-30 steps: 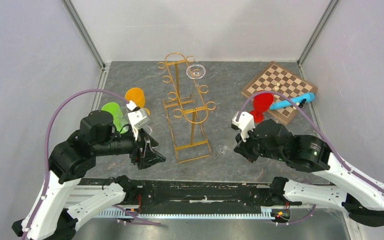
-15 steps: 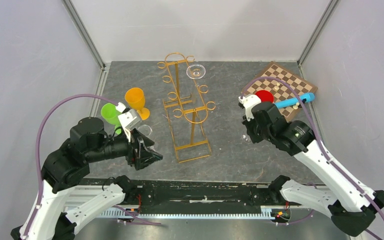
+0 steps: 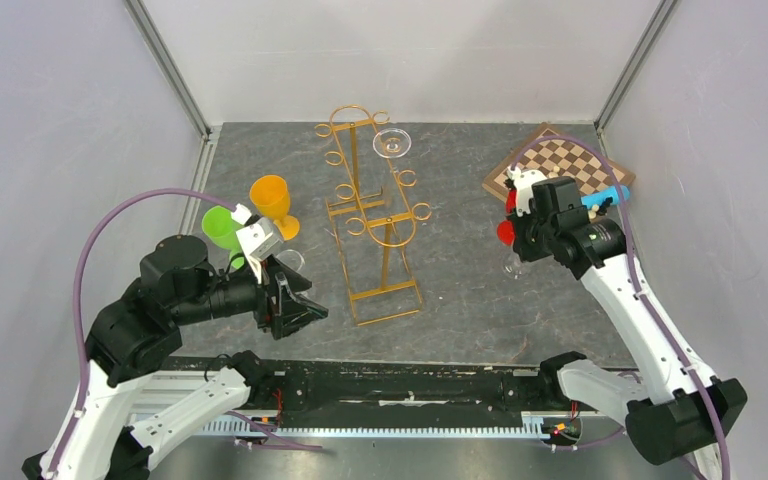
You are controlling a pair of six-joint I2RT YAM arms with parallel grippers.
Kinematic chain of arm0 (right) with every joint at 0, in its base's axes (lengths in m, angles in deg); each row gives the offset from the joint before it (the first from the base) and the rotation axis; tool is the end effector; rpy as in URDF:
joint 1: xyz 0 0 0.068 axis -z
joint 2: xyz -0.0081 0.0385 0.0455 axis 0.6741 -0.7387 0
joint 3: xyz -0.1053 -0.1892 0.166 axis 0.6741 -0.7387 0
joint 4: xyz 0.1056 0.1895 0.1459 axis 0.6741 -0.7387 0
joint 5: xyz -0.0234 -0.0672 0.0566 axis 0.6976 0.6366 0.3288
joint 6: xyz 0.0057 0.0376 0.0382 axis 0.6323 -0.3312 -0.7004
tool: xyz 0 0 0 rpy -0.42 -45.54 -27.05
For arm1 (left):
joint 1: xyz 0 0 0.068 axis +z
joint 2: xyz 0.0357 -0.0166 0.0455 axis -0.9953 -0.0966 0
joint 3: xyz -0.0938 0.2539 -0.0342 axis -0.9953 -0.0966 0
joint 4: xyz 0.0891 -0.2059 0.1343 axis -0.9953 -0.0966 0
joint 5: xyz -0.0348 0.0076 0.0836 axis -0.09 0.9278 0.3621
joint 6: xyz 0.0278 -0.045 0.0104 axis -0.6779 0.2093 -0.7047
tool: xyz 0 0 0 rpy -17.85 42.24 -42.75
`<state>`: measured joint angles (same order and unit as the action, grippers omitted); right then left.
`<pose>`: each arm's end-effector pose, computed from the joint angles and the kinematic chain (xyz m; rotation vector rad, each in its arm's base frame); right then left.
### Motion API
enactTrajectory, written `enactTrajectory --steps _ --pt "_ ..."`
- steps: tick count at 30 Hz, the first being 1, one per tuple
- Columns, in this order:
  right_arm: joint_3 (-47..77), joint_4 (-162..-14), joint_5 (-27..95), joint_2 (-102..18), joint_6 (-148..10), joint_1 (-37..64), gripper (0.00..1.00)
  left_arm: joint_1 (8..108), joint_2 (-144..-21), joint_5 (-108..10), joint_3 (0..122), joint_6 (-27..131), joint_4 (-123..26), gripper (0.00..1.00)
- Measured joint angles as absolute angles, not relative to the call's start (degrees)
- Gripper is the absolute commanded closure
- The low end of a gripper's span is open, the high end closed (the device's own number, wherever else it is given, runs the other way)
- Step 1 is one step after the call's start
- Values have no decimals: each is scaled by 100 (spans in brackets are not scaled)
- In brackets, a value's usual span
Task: Take the wine glass off the wine glass rack
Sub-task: Place the wine glass at the center of the board.
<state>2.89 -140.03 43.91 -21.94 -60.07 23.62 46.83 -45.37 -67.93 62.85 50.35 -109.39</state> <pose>0.1937 0.0648 0.3311 -0.4284 2.4052 0.0917 0.0473 -0.0569 0.4264 0.8071 1.9025 -0.9903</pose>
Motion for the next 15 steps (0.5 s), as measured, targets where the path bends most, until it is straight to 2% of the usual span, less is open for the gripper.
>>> enactTrajectory --steps 15 --pt "38 -13745 3784 -2509 -5933 3175 100 4683 -4515 -7038 6053 5042 -10587 27"
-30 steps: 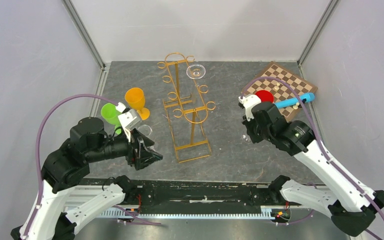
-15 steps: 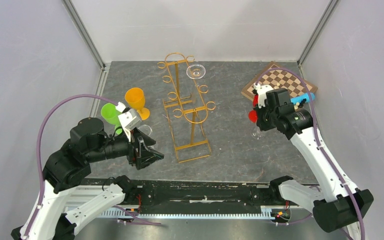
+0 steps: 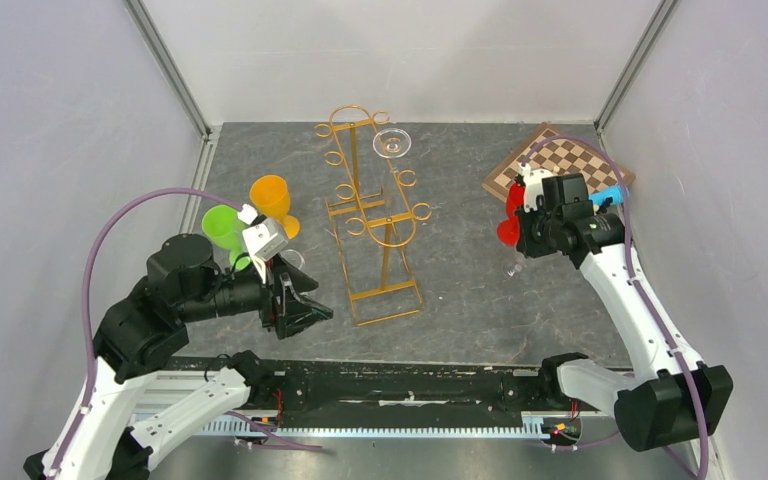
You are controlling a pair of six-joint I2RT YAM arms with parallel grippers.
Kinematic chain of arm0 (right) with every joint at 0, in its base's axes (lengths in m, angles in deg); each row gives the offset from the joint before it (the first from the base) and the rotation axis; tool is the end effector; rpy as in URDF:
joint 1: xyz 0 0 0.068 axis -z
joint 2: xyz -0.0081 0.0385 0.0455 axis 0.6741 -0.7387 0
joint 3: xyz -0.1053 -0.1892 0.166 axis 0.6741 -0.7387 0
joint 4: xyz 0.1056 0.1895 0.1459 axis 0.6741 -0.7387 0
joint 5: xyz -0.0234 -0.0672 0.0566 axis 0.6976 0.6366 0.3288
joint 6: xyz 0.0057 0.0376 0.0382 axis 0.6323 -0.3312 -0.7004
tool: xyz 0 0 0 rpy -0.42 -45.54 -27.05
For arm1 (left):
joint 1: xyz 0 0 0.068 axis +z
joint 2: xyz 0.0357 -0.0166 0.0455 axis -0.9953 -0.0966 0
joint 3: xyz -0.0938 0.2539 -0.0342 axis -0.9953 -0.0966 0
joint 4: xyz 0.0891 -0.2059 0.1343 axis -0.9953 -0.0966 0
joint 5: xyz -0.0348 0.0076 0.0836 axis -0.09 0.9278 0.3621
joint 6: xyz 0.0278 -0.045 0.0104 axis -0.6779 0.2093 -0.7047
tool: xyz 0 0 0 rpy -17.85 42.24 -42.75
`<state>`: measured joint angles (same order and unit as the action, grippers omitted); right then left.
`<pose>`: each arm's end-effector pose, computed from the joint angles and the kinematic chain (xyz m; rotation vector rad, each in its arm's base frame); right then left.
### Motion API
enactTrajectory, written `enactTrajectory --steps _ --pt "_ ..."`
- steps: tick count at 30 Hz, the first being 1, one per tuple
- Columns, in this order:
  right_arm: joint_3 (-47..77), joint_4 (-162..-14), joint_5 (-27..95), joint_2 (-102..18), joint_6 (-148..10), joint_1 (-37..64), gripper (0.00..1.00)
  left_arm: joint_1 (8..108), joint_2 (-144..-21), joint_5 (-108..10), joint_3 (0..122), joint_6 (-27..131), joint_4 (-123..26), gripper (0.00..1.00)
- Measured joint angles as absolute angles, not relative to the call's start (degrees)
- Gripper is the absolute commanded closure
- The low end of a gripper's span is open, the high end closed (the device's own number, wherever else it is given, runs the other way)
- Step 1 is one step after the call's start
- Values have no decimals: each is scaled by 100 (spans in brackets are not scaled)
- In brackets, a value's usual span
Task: Take the wine glass off the wine glass rack
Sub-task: Place the wine glass at the center of the board.
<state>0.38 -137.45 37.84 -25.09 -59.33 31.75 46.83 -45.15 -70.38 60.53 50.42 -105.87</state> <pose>0.2140 0.0430 0.3100 -0.3238 2.4768 0.1502 0.0518 -0.0620 0.4222 0.8335 1.8676 -1.0339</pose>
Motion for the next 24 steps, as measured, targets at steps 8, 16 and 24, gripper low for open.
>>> enactTrajectory --steps 8,16,24 --pt "38 -13553 3777 -2719 -5964 3288 85 4683 -4513 -7097 6038 5042 -10593 27" --pt "173 -13557 3845 -2962 -6025 3308 53 4683 -4434 -7097 6038 5039 -10598 26" --pt "1373 -13822 4286 -3018 -6025 3315 44 4683 -4416 -7095 5968 5039 -10596 26"
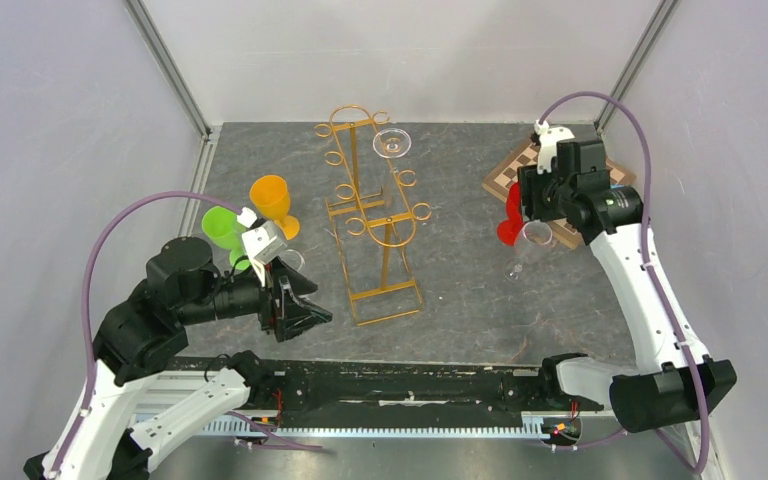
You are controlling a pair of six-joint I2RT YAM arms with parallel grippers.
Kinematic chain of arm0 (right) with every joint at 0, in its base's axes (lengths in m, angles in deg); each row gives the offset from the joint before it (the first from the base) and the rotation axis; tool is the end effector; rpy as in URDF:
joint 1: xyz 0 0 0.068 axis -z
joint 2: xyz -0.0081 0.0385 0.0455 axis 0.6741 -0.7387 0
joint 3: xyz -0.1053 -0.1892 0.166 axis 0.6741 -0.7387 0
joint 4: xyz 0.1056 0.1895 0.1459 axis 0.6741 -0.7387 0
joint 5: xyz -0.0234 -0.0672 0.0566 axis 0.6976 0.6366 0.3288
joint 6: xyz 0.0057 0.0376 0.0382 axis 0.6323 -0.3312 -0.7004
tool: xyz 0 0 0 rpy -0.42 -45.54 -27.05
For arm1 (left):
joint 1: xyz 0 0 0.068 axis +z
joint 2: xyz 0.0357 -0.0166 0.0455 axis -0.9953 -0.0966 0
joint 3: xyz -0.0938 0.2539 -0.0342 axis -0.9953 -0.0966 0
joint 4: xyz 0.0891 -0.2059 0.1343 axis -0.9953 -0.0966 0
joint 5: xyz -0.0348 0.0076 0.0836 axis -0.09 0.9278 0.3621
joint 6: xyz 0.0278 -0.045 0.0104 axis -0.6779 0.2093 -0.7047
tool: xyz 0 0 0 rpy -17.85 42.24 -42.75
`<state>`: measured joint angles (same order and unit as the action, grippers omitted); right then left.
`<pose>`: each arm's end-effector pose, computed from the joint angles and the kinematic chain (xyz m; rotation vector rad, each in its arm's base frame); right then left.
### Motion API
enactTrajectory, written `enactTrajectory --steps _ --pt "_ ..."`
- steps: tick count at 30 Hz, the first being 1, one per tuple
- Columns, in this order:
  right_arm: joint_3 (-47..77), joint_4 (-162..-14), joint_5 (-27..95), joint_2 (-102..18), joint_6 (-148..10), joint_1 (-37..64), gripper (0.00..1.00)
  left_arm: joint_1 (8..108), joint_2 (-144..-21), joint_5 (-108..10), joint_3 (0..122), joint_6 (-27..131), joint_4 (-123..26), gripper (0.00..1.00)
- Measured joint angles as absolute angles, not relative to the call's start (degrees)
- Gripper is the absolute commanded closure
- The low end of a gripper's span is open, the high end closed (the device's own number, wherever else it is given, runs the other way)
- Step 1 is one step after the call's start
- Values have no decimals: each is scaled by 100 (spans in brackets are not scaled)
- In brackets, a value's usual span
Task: Take the wine glass off the wine glass rack
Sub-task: Place the wine glass at the center of the board, then pick up the wine glass from the wine rack.
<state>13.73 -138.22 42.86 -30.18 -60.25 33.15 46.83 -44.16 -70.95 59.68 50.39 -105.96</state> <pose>0.2384 0.0384 0.3637 -0.2233 2.3544 0.0467 0.0490 -0.0602 0.4192 0.8407 1.8640 -1.0431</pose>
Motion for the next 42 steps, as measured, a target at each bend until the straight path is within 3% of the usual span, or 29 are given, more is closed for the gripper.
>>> enactTrajectory --steps 8,15,28,42 --pt "2130 -13811 4389 -3018 -6176 3319 39 4683 -4419 -7075 5935 5039 -10596 26" --pt "2602 -13387 3650 -3141 -6591 3317 37 4683 -4416 -6929 5933 5042 -10598 26" --pt "2366 -11479 1889 -3519 -8151 3094 37 4683 -4279 -6631 5933 5044 -10749 26" --pt "2342 -10078 1563 -4212 -9375 2370 36 4683 -4279 -6487 5933 5348 -10777 26"
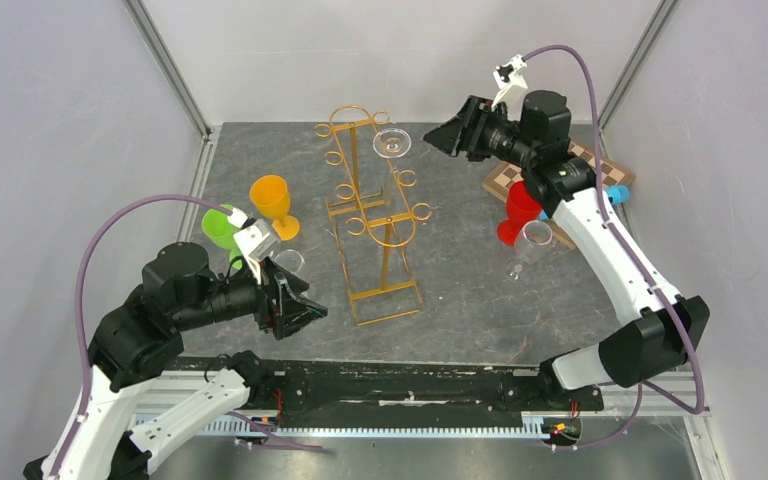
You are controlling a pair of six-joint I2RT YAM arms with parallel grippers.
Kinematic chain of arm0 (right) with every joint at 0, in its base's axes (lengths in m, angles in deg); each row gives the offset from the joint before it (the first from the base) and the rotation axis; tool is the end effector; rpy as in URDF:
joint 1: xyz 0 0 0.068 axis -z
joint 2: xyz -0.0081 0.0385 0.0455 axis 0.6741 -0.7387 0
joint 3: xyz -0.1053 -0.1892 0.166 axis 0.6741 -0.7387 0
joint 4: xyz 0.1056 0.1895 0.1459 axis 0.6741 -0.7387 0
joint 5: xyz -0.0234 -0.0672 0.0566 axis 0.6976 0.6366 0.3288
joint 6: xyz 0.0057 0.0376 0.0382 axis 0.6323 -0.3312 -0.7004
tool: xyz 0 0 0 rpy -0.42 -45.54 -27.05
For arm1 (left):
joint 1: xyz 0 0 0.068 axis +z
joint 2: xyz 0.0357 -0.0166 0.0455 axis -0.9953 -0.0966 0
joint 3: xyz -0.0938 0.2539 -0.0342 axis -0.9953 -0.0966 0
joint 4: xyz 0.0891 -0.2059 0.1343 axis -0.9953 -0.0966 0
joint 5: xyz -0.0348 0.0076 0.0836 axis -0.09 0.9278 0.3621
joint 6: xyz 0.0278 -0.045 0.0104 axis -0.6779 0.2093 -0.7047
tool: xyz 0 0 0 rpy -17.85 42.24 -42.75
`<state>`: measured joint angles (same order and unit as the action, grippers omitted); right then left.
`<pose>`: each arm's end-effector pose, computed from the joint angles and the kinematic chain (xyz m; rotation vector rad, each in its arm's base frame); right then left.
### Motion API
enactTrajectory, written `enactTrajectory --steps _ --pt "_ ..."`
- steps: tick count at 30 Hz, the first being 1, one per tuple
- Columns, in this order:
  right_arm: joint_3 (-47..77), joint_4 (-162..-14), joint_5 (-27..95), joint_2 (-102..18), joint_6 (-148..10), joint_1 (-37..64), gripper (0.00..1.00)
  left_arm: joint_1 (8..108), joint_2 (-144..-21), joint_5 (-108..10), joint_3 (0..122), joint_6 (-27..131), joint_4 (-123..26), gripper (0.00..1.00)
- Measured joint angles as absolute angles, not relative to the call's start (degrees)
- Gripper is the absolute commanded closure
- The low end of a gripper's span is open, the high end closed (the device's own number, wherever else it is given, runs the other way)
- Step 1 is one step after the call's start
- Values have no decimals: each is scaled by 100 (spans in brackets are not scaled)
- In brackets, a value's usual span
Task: Take the wine glass off the wine glass rack
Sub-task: Pick up the wine glass from the wine rack.
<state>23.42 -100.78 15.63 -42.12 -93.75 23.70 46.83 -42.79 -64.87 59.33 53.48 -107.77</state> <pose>0.3026 0.1192 0.4277 -0.1505 1.8437 1.0305 0.0462 -0.0539 0.4150 0.7210 1.9299 -0.9732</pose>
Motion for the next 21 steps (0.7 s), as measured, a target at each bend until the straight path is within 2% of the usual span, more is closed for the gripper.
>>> enactTrajectory --steps 15,21 --pt "2224 -9120 1511 -4883 -10145 1896 42 4683 -4220 -6325 5937 5413 -10948 25" --pt "2224 -8873 1497 -5071 -10320 1767 50 4683 -4163 -6234 5950 5413 -11042 25"
